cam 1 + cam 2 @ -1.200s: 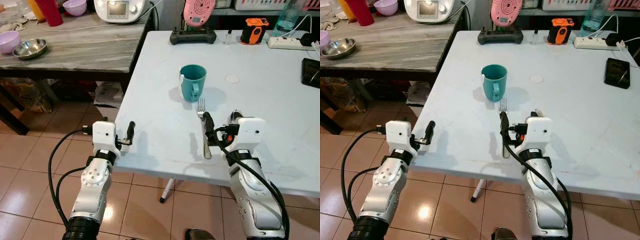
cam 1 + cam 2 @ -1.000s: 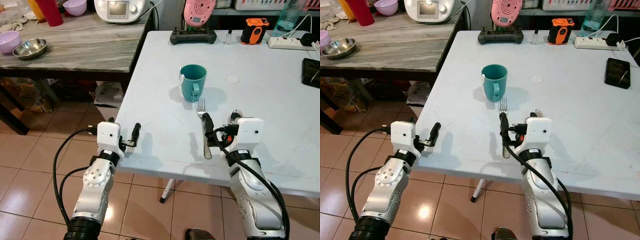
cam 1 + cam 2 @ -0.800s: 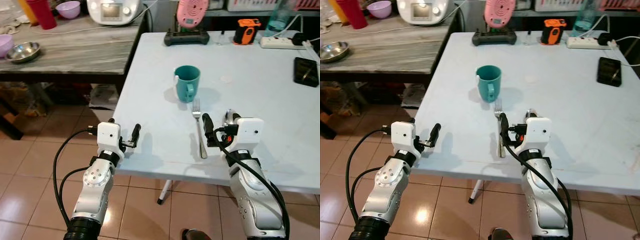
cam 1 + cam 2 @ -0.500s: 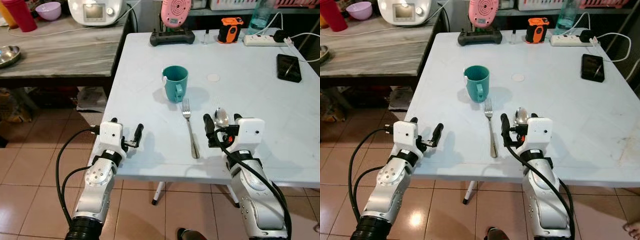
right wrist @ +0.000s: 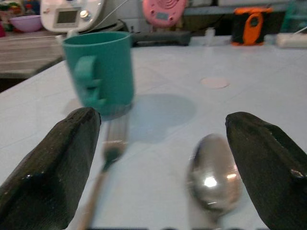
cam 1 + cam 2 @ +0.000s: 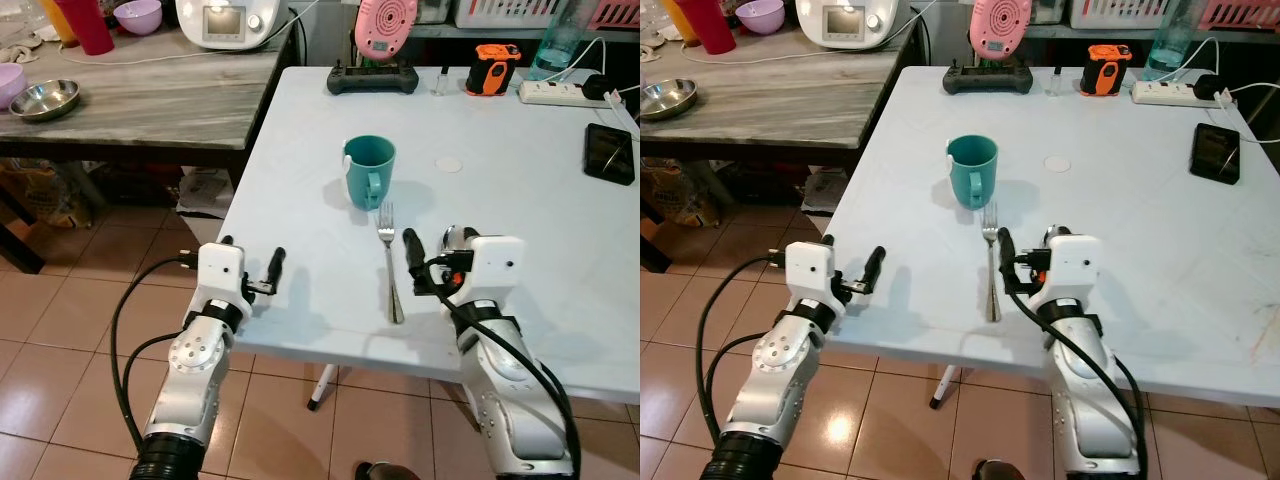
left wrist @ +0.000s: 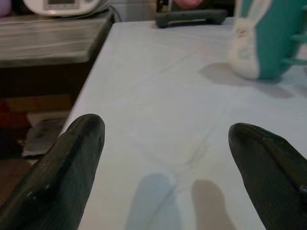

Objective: Setting the table

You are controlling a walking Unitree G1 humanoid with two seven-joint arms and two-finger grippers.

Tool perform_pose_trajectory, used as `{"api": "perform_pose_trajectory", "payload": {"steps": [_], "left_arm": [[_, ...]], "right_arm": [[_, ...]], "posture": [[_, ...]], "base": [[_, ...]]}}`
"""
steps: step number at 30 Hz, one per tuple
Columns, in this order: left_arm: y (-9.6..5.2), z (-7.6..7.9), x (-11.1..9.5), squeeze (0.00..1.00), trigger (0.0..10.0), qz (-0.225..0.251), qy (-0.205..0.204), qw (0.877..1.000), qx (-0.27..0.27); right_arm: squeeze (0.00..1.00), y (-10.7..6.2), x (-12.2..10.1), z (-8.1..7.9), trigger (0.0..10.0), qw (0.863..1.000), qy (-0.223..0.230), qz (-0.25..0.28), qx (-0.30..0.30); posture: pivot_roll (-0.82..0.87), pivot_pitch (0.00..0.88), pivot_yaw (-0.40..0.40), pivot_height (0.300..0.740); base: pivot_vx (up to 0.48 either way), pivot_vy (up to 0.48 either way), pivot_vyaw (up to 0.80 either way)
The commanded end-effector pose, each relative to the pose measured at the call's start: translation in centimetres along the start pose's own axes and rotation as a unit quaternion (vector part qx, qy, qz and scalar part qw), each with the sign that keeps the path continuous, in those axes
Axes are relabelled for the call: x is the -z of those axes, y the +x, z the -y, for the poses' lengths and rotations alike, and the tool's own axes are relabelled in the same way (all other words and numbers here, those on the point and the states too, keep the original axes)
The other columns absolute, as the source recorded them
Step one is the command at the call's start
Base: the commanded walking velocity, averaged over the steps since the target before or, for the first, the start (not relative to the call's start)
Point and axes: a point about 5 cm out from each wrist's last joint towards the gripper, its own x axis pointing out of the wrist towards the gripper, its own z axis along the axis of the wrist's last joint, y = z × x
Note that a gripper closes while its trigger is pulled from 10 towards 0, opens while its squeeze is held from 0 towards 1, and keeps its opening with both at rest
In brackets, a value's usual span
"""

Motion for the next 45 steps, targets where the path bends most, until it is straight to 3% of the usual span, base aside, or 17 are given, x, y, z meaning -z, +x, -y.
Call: {"api": "perform_pose_trajectory", "payload": {"steps": [1, 19, 26, 27, 32, 33, 34, 35, 36, 40, 45], "left_arm": [[0.0, -0.4, -0.1, 0.0, 10.0, -0.002, 0.005, 1.0, -0.004], [0.0, -0.4, -0.1, 0.0, 10.0, -0.003, 0.008, 1.0, -0.004], [0.1, -0.3, -0.1, 0.0, 10.0, -0.001, 0.002, 1.0, -0.005], [0.1, -0.2, -0.2, 0.0, 10.0, 0.002, 0.005, 1.0, 0.0], [0.6, -0.2, -0.2, 0.0, 10.0, 0.002, 0.011, 1.0, 0.003], [0.8, -0.1, -0.2, 0.0, 10.0, 0.003, 0.008, 1.0, 0.002], [0.9, -0.1, -0.3, 0.0, 10.0, 0.002, 0.008, 1.0, 0.003], [1.0, 0.0, -0.3, 0.0, 10.0, 0.002, 0.009, 1.0, 0.004], [1.2, 0.0, -0.3, 0.0, 10.0, 0.001, 0.006, 1.0, 0.004], [1.6, 0.2, -0.4, 0.0, 10.0, 0.0, 0.004, 1.0, 0.009], [2.6, 1.6, -0.6, 0.0, 10.0, 0.0, -0.001, 1.0, 0.031]], "right_arm": [[0.0, 0.1, -0.1, -0.3, 10.0, 1.0, 0.003, 0.001, -0.005], [0.0, 0.1, -0.2, -0.4, 10.0, 1.0, 0.003, 0.002, -0.006], [0.0, -0.1, -0.4, -0.2, 10.0, 1.0, 0.003, 0.007, -0.005], [0.0, -0.2, -0.5, -0.2, 0.0, 1.0, 0.007, 0.012, -0.004], [0.0, -0.7, -0.3, -0.2, 0.0, 1.0, 0.002, 0.008, -0.002], [0.0, -0.7, -0.2, -0.3, 1.5, 1.0, 0.002, 0.006, -0.003], [0.0, -0.8, -0.2, -0.3, 6.2, 1.0, 0.001, 0.005, -0.003], [0.0, -0.8, -0.2, -0.3, 6.2, 1.0, 0.001, 0.004, -0.003], [0.0, -0.8, -0.2, -0.3, 10.0, 1.0, 0.0, 0.001, -0.003], [0.0, -1.0, -0.1, -0.4, 10.0, 1.0, -0.001, -0.002, -0.003], [0.0, -1.7, -0.1, -0.6, 10.0, 1.0, 0.01, -0.005, -0.007]], "posture": [[-0.28, 0.127, 0.067, 0.74], [-0.28, 0.125, 0.065, 0.74], [-0.29, 0.13, 0.066, 0.74], [-0.29, 0.133, 0.068, 0.74], [-0.3, 0.139, 0.074, 0.74], [-0.31, 0.142, 0.078, 0.74], [-0.31, 0.142, 0.078, 0.74], [-0.31, 0.142, 0.078, 0.74], [-0.31, 0.147, 0.084, 0.74], [-0.32, 0.158, 0.088, 0.74], [-0.33, 0.177, 0.098, 0.74]], "base": [[0.0, -0.345, 0.0], [0.0, -0.35, -0.12], [0.0, 0.0, 0.0], [0.0, 0.0, 0.0], [0.0, 0.0, 0.0], [0.0, 0.0, 0.0], [0.0, 0.0, 0.0], [0.0, 0.0, 0.0], [0.0, 0.0, 0.0], [0.0, 0.0, 0.0], [0.0, 0.0, 0.0]]}}
